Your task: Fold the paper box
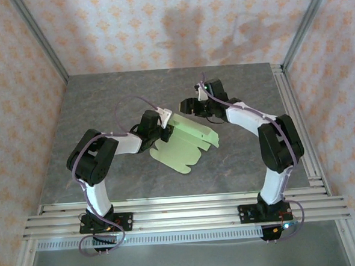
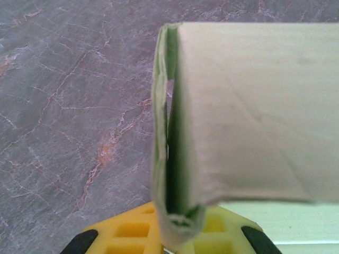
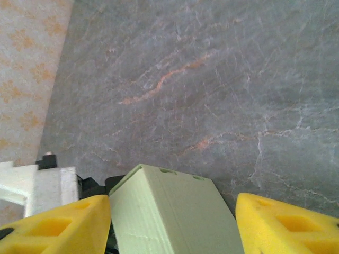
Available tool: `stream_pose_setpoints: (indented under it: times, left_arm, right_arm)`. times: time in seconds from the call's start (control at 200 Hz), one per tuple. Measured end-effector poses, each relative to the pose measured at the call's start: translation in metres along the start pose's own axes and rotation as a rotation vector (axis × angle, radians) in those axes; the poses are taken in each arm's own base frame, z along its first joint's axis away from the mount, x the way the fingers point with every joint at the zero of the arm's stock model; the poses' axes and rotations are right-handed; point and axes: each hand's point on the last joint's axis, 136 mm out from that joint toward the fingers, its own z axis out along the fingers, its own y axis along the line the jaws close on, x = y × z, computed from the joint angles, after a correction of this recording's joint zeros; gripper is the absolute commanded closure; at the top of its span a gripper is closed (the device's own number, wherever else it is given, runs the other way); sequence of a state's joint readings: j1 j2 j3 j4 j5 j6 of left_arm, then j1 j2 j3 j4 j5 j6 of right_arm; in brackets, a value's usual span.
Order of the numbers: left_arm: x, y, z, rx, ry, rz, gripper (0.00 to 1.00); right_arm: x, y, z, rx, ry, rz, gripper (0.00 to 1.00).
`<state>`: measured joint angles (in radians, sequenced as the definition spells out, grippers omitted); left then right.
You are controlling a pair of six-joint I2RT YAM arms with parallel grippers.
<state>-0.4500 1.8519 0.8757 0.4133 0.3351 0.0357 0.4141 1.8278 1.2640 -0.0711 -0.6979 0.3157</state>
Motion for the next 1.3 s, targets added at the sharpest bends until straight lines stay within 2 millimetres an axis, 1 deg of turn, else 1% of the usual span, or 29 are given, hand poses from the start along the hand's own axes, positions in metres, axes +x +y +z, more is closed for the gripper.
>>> stream_pose_setpoints:
  times: [0.075,0.24,0.32,0.37,0.521,0.711,0.876,1.011,1.151,1.231,1.301]
  left_arm:
    - [0.0,0.0,0.0,0.0,0.0,0.0,0.88]
    - [0.0,0.0,0.0,0.001,0.0,0.0,0.86]
    - [0.0,0.0,0.0,0.001,0.0,0.0,0.85]
    - [0.0,0.0,0.0,0.001,0.0,0.0,0.85]
    - [0.0,0.0,0.0,0.001,0.0,0.0,0.84]
    - [0.0,0.0,0.001,0.001,-0.001,-0.01,0.78]
    - [0.001,0.001,0.004,-0.004,-0.008,-0.026,0.77]
    - [0.003,0.003,0.005,-0.012,-0.004,-0.041,0.82]
    - [0.003,0.005,0.006,-0.027,-0.007,-0.054,0.84]
    - [0.004,0.005,0.007,-0.028,-0.009,-0.064,0.88]
    - [0.003,0.005,0.007,-0.032,-0.009,-0.066,0.89]
  right_arm:
    - [0.007,-0.003,0.007,-0.018,0.029,0.015,0.43]
    - [0.018,-0.006,0.022,-0.064,0.077,0.042,0.43]
    - [0.022,-0.007,0.026,-0.08,0.096,0.056,0.45]
    - [0.023,-0.006,0.028,-0.093,0.107,0.063,0.47]
    - [0.017,-0.002,0.038,-0.125,0.124,0.075,0.51]
    - [0.02,0.0,0.039,-0.145,0.142,0.089,0.56]
    - [0.022,0.002,0.038,-0.154,0.149,0.097,0.58]
    - [0.022,0.002,0.038,-0.155,0.151,0.098,0.6]
    - [0.023,0.002,0.039,-0.159,0.15,0.102,0.61]
    - [0.024,0.002,0.039,-0.167,0.149,0.108,0.61]
    - [0.024,0.003,0.04,-0.173,0.14,0.114,0.61]
